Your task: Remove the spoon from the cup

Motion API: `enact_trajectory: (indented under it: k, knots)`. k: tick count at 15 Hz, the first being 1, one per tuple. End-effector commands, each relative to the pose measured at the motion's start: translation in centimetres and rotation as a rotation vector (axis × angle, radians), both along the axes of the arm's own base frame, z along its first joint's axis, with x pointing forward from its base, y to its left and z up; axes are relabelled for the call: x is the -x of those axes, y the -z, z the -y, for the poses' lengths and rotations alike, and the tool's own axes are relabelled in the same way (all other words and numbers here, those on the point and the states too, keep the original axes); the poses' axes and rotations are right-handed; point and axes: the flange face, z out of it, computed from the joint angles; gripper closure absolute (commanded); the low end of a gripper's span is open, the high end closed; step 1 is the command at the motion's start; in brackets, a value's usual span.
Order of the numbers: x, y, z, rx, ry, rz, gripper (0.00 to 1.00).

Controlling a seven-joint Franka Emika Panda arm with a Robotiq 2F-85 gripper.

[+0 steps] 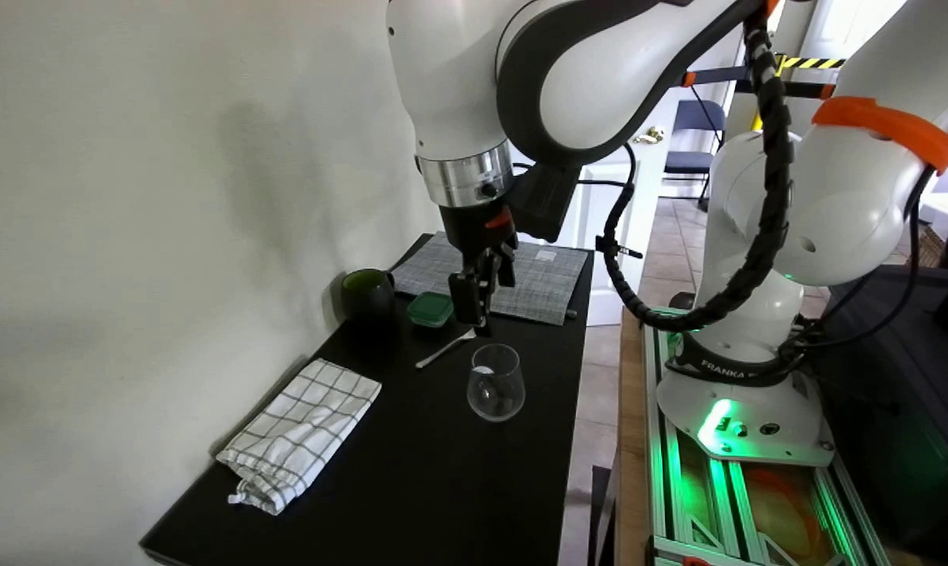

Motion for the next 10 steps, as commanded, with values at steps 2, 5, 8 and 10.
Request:
enact_trajectory:
  k: [2,5,8,10]
  knots:
    - [0.0,0.0,0.0,0.001,0.001,-0.003,0.00]
    - [-0.3,1.6,-1.1,0.045,-0.013,0.004,0.00]
    - [-0.6,2.5,-2.1,0.076,-0.017,0.044,0.00]
    - [-0.9,3.2,-2.8,0.089,-0.016,0.068,0.00]
